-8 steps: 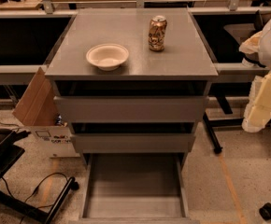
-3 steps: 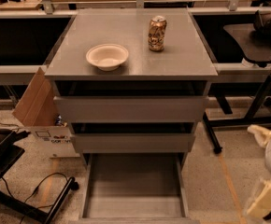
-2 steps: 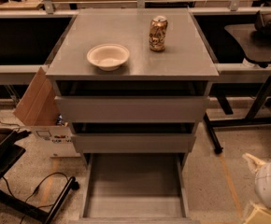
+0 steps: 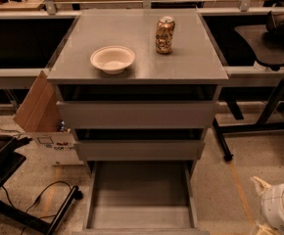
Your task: Close bottom drawer
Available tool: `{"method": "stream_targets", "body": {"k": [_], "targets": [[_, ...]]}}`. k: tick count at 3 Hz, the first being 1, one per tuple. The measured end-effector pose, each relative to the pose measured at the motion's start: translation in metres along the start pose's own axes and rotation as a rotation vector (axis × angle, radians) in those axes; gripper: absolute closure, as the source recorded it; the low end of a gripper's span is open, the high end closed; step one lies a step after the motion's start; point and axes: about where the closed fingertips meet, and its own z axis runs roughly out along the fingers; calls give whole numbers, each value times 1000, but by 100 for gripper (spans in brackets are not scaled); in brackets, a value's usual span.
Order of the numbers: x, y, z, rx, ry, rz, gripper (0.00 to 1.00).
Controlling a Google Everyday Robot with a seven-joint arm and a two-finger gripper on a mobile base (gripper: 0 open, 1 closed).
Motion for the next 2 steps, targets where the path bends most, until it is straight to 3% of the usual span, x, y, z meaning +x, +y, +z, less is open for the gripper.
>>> {"method": "stream_targets", "body": {"k": [1, 2], "targets": [[1, 5, 22, -25, -3, 7, 0], [15, 14, 90, -82, -17, 49, 0]]}}
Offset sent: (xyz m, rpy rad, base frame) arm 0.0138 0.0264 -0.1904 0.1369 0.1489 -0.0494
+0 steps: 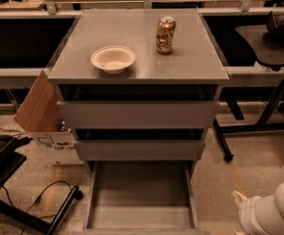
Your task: Close bottom drawer
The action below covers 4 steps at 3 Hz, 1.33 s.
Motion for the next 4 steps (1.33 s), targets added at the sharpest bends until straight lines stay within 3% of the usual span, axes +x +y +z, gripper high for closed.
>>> {"method": "stream_targets", "body": {"k": [1, 2, 3, 4], "targets": [[13, 13, 83, -61, -35, 29, 0], [24, 33, 160, -113, -57, 39, 17], [42, 60, 208, -135, -61, 42, 40], [68, 96, 235, -169, -49, 58, 63]]}}
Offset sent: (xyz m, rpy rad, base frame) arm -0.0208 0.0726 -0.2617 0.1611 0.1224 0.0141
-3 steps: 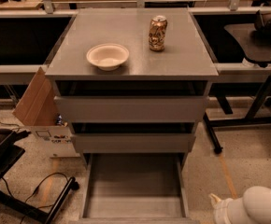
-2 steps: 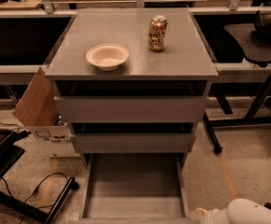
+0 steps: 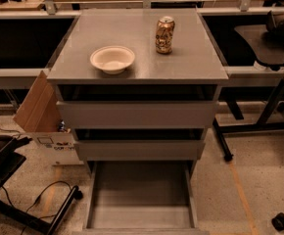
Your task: Close bottom drawer
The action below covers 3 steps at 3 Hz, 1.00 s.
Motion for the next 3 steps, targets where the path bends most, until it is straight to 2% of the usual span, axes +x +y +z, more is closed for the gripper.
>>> {"method": "stream_targets", "body": {"k": [1, 2, 3], "targets": [[12, 17, 23, -21, -11, 27, 86], [12, 19, 25, -26, -12, 28, 100], [12, 22, 37, -52, -17, 22, 100]]}}
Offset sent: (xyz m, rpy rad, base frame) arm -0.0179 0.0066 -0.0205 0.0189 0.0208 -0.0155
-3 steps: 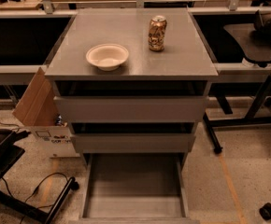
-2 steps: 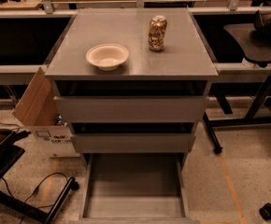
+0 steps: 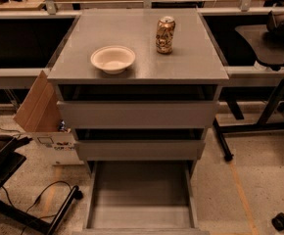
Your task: Close bottom drawer
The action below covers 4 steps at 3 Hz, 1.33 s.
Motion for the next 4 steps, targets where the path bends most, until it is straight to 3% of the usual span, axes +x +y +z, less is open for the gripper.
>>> {"method": "stream_targets", "body": {"k": [1, 3, 4], "targets": [[-3, -8, 42, -62, -14, -26, 100], [-27, -19, 171, -232, -97, -80, 100], [-49, -34, 215, -267, -132, -119, 100]]}}
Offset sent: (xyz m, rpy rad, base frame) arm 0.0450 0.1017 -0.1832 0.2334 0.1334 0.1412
